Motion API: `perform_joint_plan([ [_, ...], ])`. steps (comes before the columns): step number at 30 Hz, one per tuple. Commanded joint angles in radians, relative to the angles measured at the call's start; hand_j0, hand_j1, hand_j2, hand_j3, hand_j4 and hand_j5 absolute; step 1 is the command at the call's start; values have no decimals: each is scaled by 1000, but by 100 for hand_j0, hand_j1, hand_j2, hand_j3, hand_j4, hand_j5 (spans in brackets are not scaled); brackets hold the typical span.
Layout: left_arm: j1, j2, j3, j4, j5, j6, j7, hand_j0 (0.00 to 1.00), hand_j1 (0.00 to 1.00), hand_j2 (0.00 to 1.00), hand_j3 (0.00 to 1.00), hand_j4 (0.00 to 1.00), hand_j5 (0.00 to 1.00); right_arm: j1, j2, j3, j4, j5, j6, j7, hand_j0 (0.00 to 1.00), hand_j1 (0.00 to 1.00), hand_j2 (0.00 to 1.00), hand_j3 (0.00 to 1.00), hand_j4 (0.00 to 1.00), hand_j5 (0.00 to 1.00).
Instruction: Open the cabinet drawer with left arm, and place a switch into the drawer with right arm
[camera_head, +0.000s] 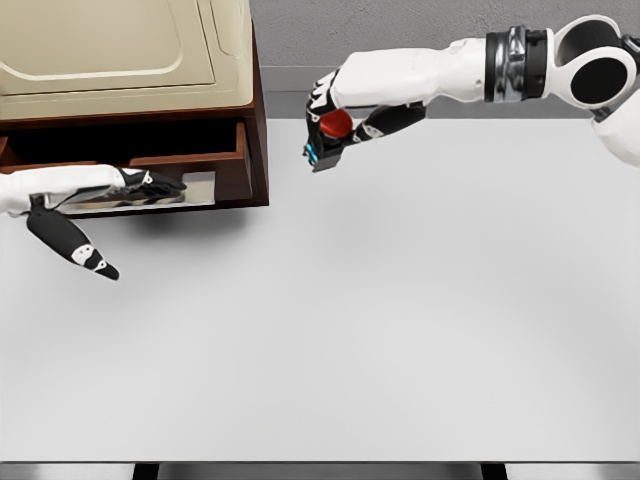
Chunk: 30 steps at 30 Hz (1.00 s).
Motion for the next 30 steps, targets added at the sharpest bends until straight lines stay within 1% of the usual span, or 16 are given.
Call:
perform_joint_plan([
  [1,-2,5,5,0,14,-1,0,100,100,100,100,100,100,0,4,-1,-4,-24,3,0,45,45,45,45,45,45],
  [3,-2,8,11,0,31,-1,0,100,100,100,100,100,100,-8,21,-1,-4,-30,3,0,44,44,44,44,44,44],
  [6,-18,11,11,-2,50,-1,0,100,100,100,100,100,100,-15,40,-1,-2,-36,3,0,44,44,44,44,44,44],
  [13,-29,14,11,-2,68,-3,0,100,100,100,100,100,100,-38,73,-1,7,-36,3,0,44,44,44,44,44,44],
  [15,-55,14,10,-2,80,-3,0,100,100,100,100,100,100,-48,93,-1,12,-36,3,0,44,44,44,44,44,44],
  [17,-83,12,11,-2,93,-3,0,100,100,100,100,100,100,-52,98,-1,15,-36,3,0,44,44,44,44,44,44],
  [19,-120,12,11,-2,116,-4,0,100,100,100,100,100,100,-64,121,-1,27,-36,3,0,44,44,44,44,44,44],
  [22,-146,14,10,-2,137,-3,0,100,100,100,100,100,100,-74,125,-3,30,-34,3,0,44,44,44,44,44,44],
  [25,-167,46,10,-2,159,-3,0,100,100,100,100,100,100,-81,171,-1,85,-33,3,0,43,43,43,43,43,43],
  [26,-186,61,11,-2,159,-3,0,100,100,100,100,100,100,-87,181,-1,93,-31,3,0,43,43,43,43,43,43],
  [28,-201,61,16,-2,159,-3,0,100,100,100,100,100,100,-94,196,-1,111,-31,3,0,43,43,43,43,43,43],
  [30,-199,60,16,-2,159,-3,0,100,100,100,100,100,100,-95,219,-1,134,-28,3,0,43,43,43,43,43,43],
])
